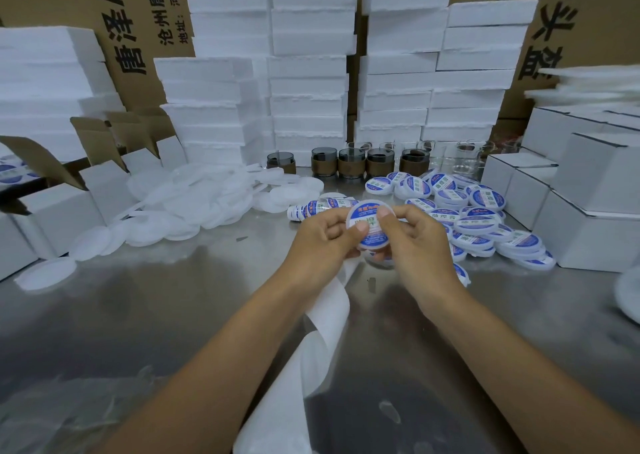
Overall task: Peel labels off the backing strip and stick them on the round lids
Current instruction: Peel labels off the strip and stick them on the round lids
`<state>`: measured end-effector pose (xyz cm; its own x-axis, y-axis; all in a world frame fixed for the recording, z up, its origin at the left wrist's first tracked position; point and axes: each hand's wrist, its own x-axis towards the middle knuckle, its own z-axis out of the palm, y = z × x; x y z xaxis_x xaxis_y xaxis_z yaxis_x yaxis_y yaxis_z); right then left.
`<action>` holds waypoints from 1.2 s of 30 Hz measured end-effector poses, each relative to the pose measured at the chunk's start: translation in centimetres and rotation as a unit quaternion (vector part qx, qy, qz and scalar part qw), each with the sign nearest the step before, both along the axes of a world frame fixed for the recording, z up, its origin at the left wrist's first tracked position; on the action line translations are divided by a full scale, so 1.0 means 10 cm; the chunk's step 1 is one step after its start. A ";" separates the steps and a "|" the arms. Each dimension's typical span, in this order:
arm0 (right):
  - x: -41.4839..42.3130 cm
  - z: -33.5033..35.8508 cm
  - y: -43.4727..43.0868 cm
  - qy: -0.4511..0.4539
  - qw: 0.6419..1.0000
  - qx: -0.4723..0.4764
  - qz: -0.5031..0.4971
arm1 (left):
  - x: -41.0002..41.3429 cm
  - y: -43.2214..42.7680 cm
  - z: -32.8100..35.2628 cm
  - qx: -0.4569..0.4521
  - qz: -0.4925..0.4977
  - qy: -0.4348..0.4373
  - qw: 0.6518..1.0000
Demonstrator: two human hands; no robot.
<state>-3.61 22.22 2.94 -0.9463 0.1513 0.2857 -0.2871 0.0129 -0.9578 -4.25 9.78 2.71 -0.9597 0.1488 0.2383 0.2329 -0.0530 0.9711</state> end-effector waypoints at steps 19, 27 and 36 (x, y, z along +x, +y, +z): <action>-0.06 -0.08 0.04 0.017 0.998 0.032 0.043 | -0.04 -0.05 -0.01 0.031 0.041 0.016 0.999; -0.14 0.06 0.41 -0.024 0.999 0.045 0.005 | -0.08 -0.10 0.00 0.094 0.096 -0.023 0.991; -0.23 -0.11 0.77 0.057 0.928 0.254 -0.267 | -0.40 -0.67 -0.12 -0.104 0.360 0.024 0.927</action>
<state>-5.92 29.91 1.82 -0.7345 0.4078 0.5425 -0.2094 0.6241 -0.7528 -8.27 3.11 1.51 -0.8169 -0.4791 0.3212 0.1784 0.3196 0.9306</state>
